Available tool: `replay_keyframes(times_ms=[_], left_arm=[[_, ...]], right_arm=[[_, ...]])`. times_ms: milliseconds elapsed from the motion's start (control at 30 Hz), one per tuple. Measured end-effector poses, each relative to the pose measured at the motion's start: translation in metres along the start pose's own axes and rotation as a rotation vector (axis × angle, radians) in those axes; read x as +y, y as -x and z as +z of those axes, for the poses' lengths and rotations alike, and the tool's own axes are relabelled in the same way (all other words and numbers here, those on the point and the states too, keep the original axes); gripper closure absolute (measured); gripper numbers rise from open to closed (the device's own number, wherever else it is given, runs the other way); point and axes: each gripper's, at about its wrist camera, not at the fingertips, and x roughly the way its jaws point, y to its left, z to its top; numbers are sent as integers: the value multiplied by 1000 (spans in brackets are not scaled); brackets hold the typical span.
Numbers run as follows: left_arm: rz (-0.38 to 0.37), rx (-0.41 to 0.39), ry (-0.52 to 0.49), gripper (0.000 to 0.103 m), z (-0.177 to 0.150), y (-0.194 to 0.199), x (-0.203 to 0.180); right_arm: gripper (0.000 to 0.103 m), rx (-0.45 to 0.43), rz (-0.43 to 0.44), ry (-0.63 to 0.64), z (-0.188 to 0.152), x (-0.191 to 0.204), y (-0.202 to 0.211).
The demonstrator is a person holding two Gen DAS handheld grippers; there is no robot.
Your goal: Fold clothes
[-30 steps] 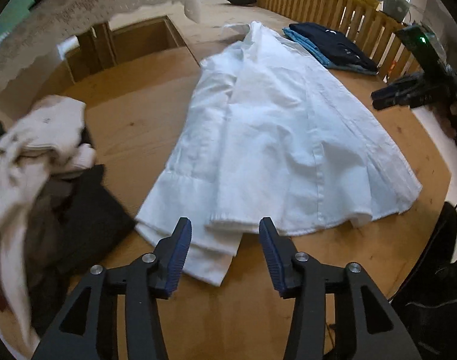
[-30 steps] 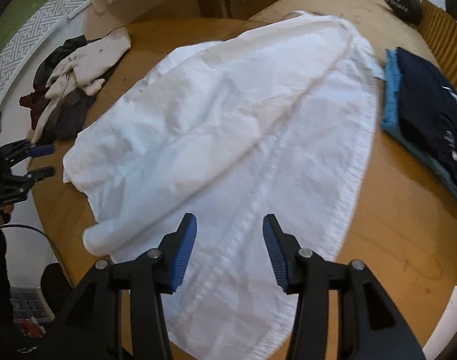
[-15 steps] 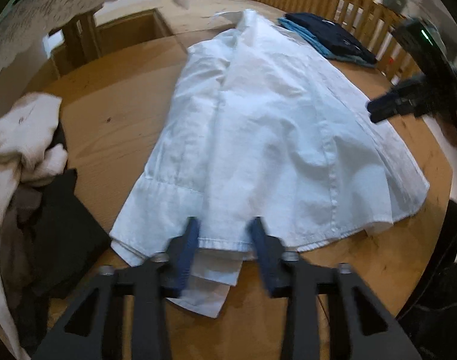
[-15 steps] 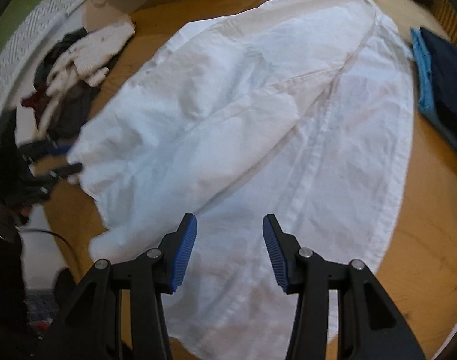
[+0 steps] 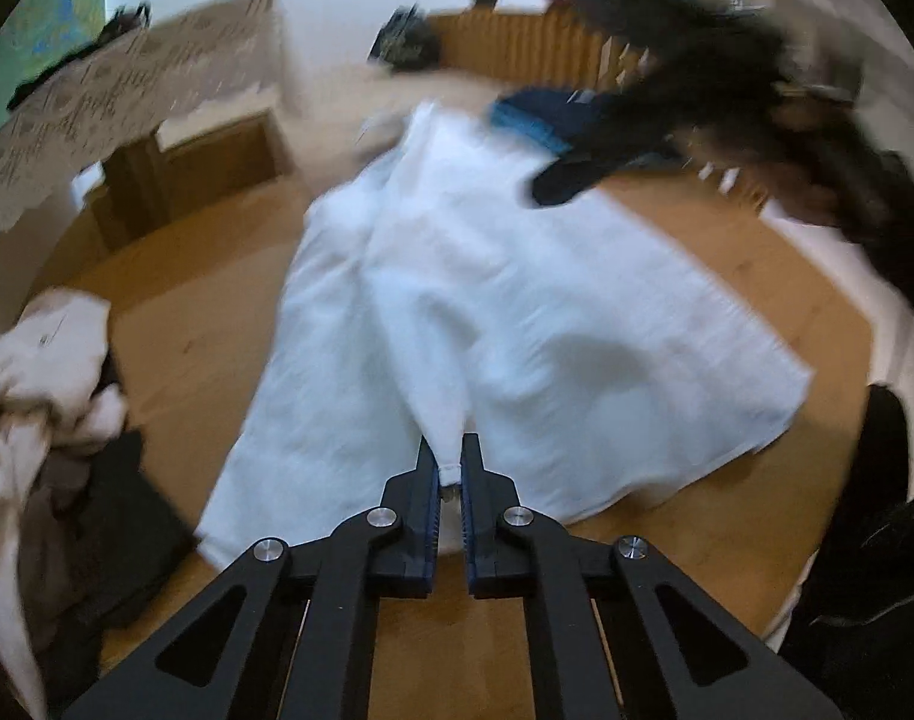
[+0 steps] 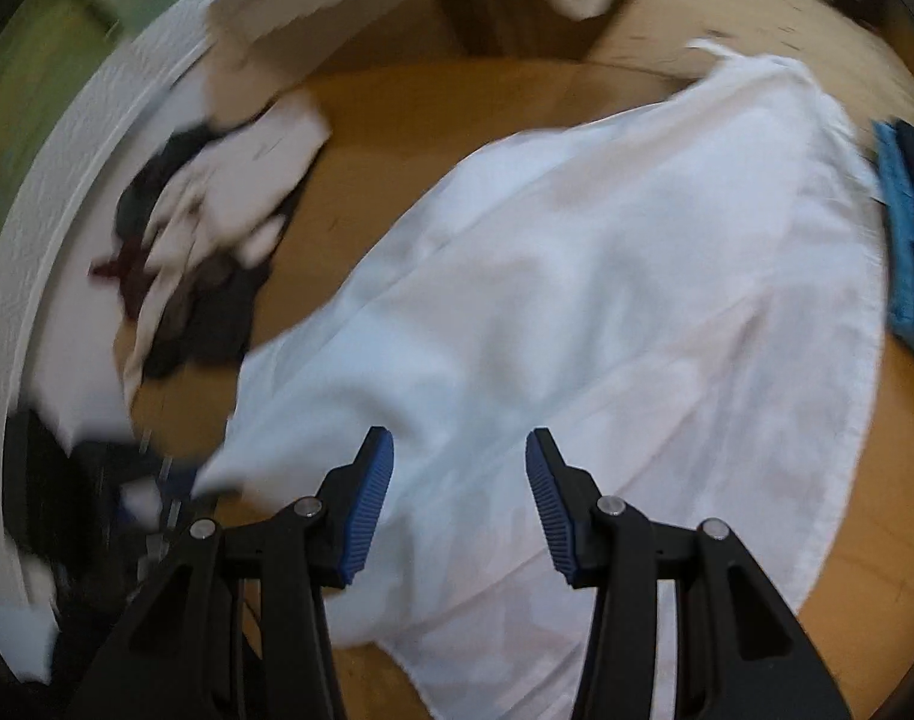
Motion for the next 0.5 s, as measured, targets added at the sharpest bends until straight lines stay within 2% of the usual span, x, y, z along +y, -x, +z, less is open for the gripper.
replay_keyframes(times_ms=[67, 167, 333, 500], left_arm=[[-38, -41, -23, 98, 3, 3, -17], [-98, -49, -51, 98, 1, -5, -41], [-147, -26, -111, 98, -2, -24, -72], [-158, -14, -149, 98, -7, -34, -88]], right_arm=[[57, -5, -9, -28, 13, -8, 5], [57, -2, -32, -58, 29, -17, 9], [57, 45, -119, -42, 37, -23, -3], [57, 93, -207, -27, 45, -29, -15]])
